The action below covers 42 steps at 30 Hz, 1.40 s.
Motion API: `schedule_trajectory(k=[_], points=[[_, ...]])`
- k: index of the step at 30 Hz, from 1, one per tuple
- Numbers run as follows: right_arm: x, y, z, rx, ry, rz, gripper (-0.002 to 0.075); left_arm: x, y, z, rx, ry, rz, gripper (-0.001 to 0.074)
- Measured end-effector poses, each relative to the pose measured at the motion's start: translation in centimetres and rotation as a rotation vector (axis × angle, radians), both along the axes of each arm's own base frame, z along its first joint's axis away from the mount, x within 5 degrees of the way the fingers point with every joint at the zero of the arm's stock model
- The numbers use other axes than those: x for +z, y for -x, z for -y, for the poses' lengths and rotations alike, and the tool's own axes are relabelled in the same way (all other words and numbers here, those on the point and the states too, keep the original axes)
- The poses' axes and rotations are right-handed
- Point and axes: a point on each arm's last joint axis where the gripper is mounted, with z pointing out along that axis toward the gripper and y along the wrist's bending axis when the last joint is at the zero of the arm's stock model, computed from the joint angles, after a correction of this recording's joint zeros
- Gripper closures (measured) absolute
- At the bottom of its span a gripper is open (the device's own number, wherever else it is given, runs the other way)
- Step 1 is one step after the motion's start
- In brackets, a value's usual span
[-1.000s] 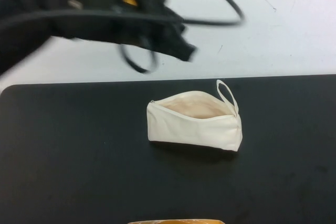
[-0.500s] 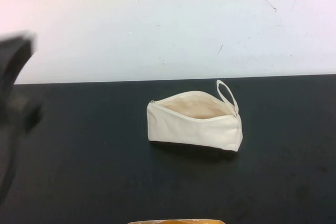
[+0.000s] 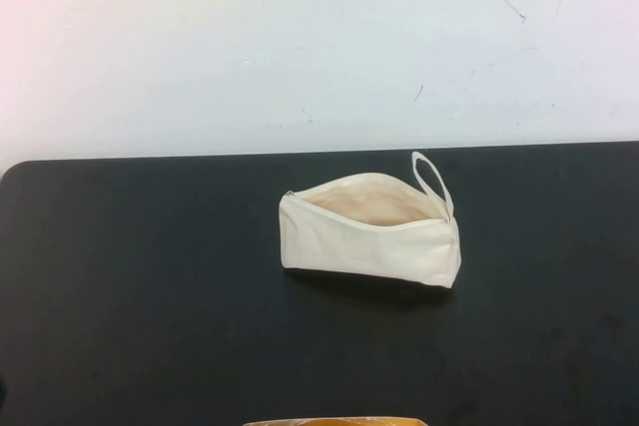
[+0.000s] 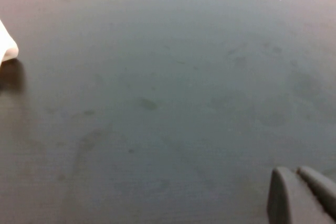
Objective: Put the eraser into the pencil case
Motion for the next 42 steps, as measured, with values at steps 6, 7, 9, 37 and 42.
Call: schedule_trajectory(k=[6, 7, 9, 37, 42], points=[[0.0, 0.0, 0.0, 0.000, 0.000, 0.000, 0.0727, -0.9, 1.7, -0.6, 0.053, 0.000, 0.120, 0.0736], [0.0, 0.0, 0.0, 0.000, 0.000, 0.000, 0.0727, -0.9, 1.9, -0.5, 0.049, -0.003, 0.131, 0.0736], [0.0, 0.0, 0.0, 0.000, 0.000, 0.000, 0.0727, -0.8, 2.4, -0.4, 0.034, -0.010, 0.154, 0.0736], [0.0, 0.0, 0.0, 0.000, 0.000, 0.002, 0.0727, -3.2, 3.3, -0.6, 0.019, -0.161, -0.090, 0.0736], [0.0, 0.0, 0.0, 0.000, 0.000, 0.002, 0.0727, -3.3, 3.3, -0.6, 0.023, -0.143, -0.095, 0.0736]])
